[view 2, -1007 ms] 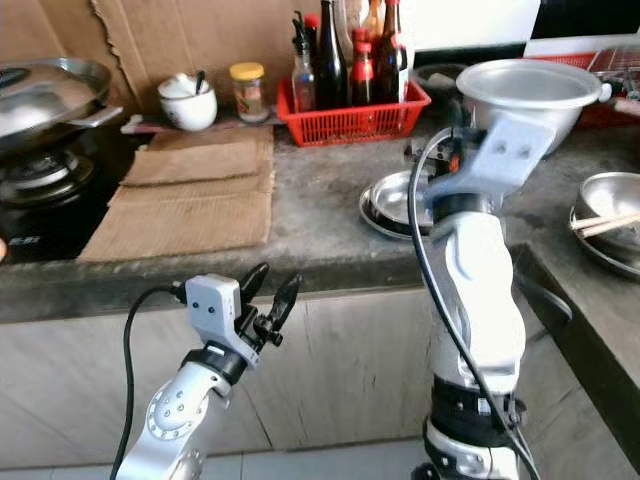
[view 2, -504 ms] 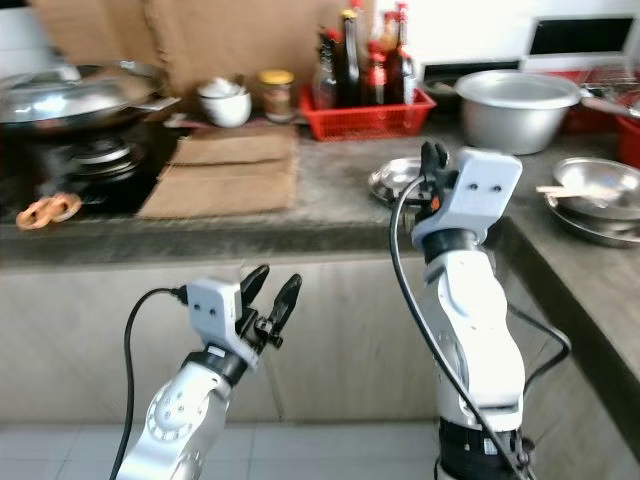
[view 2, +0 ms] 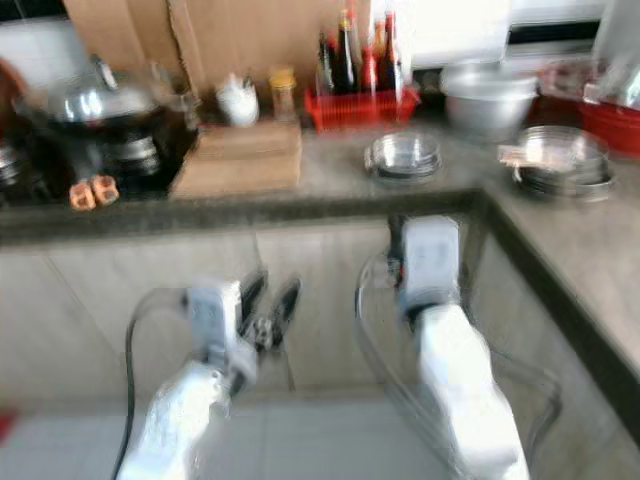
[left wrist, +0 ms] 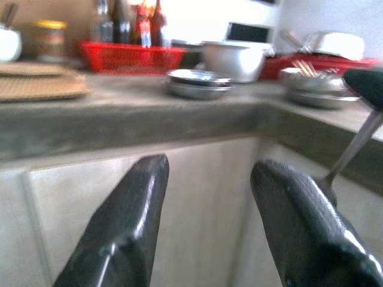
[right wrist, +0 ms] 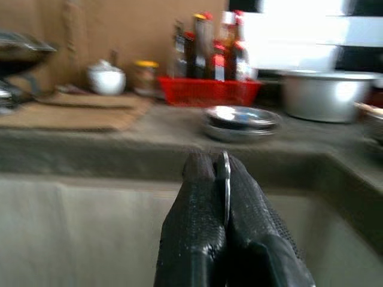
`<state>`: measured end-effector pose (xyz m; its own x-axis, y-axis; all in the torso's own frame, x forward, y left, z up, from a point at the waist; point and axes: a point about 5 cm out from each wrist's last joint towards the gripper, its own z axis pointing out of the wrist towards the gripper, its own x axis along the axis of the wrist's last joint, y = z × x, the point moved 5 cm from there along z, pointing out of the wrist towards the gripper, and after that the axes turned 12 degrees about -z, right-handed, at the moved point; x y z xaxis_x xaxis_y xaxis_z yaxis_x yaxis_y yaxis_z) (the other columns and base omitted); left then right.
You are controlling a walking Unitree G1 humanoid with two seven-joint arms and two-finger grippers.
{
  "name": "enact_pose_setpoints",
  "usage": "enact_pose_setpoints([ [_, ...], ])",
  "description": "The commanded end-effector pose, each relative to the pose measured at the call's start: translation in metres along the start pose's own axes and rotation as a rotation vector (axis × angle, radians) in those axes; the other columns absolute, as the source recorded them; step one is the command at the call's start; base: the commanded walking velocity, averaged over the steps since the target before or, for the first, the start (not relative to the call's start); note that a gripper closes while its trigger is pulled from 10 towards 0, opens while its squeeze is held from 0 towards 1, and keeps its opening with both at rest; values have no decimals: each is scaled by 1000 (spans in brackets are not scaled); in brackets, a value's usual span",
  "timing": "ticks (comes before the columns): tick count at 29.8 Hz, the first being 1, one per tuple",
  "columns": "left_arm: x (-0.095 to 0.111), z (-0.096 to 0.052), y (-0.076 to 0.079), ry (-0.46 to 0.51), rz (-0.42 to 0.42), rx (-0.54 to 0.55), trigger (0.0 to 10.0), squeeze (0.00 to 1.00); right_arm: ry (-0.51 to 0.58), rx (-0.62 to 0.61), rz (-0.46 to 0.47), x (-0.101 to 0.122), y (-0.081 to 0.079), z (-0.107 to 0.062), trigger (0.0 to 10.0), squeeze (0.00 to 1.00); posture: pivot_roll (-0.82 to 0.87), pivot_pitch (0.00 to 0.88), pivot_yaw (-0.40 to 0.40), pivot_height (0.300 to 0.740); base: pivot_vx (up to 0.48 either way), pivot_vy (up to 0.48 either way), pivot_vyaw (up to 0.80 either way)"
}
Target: Kitchen organization
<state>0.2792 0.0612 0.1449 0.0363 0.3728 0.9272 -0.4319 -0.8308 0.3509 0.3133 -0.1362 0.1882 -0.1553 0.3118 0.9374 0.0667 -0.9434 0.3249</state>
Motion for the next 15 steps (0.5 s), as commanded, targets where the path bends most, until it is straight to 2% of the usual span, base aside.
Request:
enact_pose_setpoints([
  [1,3,0,-3,-1,12,-2,10000,0,22,9,-4,5,-2,1,10000,0,64,14,28,740,0,304,-800],
  [15,-1,-1,-7,-14,18,10,10000,0,6,16,14,1,-9,-4,10000,0,59,17,31,740,0,380,-793],
])
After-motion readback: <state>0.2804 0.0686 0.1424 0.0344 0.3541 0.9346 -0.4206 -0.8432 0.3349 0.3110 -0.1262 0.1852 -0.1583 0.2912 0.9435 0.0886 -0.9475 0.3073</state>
